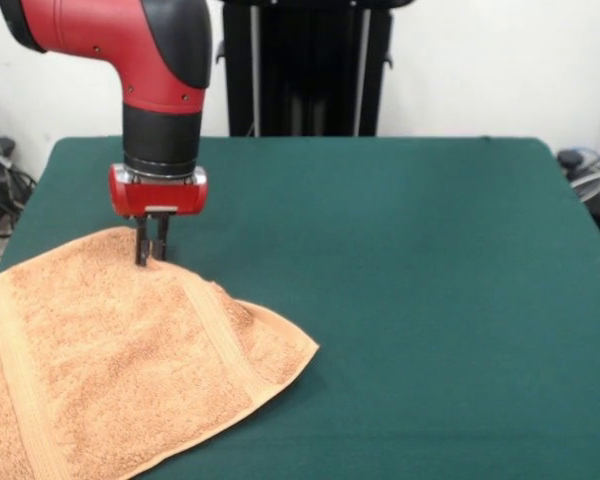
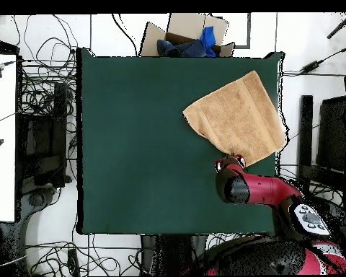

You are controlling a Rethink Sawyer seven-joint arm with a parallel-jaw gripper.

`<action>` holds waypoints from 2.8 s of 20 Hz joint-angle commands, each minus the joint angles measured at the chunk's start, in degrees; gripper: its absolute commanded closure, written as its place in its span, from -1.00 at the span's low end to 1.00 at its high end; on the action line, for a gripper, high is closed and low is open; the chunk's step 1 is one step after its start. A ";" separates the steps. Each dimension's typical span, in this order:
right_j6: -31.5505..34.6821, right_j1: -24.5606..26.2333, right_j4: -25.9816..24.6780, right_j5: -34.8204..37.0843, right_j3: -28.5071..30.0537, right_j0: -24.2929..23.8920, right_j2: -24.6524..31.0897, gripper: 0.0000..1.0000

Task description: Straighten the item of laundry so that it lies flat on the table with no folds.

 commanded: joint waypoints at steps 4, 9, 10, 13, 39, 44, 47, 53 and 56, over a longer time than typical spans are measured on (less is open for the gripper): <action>8.20 0.42 -0.30 -1.16 -0.75 0.87 2.24 1.00; 8.25 -0.33 -0.41 -1.05 0.32 0.90 2.34 1.00; 8.32 -1.92 -0.29 -0.24 2.02 0.88 2.34 1.00; 10.02 -9.27 2.19 4.36 9.05 2.54 0.90 1.00; 20.09 -14.69 29.67 5.62 16.87 33.50 -15.48 1.00; 20.24 -13.38 29.79 -1.87 18.22 32.56 -15.60 -1.00; 20.28 -12.96 29.44 -4.22 18.64 31.26 -14.62 -1.00; 19.32 -9.98 30.49 -5.51 16.72 32.55 -15.97 -1.00; 18.72 -8.77 31.45 -5.20 15.72 33.65 -17.09 -1.00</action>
